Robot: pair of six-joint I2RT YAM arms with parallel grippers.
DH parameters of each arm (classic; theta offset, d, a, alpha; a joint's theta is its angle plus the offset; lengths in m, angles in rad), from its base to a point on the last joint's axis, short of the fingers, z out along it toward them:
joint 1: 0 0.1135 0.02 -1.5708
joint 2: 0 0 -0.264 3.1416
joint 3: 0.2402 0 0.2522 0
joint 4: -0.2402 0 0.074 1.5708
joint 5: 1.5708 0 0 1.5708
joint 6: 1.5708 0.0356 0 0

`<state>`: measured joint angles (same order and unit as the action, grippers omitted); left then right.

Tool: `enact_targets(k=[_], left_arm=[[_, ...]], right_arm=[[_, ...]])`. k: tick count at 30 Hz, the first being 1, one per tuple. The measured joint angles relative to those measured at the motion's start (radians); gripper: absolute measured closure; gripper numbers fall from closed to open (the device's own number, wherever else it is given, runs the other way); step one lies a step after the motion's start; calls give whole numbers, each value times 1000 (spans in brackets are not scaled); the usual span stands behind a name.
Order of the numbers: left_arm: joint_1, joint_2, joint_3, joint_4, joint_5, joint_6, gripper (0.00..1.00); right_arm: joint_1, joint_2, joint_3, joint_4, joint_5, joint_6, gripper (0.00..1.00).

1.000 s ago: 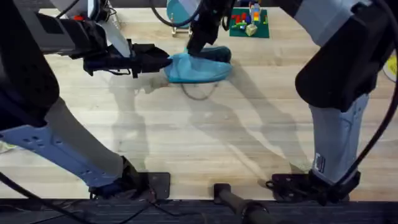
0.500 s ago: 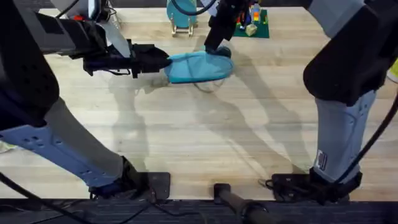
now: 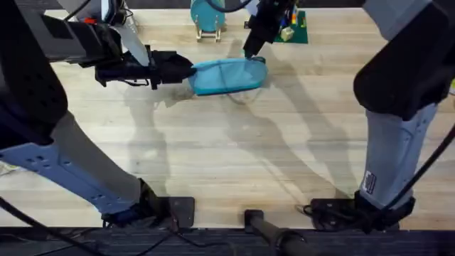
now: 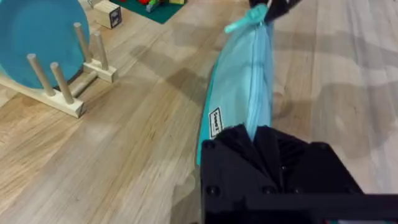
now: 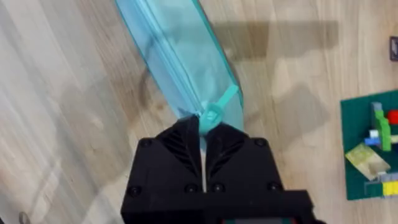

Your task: Unzip the bag, pick up the pens from the table one at a time and place them inside, then zip the bag closed.

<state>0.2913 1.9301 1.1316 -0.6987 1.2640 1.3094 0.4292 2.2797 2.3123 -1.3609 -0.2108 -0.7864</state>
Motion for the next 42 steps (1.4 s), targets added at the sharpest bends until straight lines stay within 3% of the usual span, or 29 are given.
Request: enact_targets(k=[31,42], left_arm=[[-23,0,0,0,0,0,959],[-20,0,0,-1,-51,-26,959]], right_arm=[[-127,-8,-26,-35,-10,7,970],[-186,-9,-89,-40,115,8,971]])
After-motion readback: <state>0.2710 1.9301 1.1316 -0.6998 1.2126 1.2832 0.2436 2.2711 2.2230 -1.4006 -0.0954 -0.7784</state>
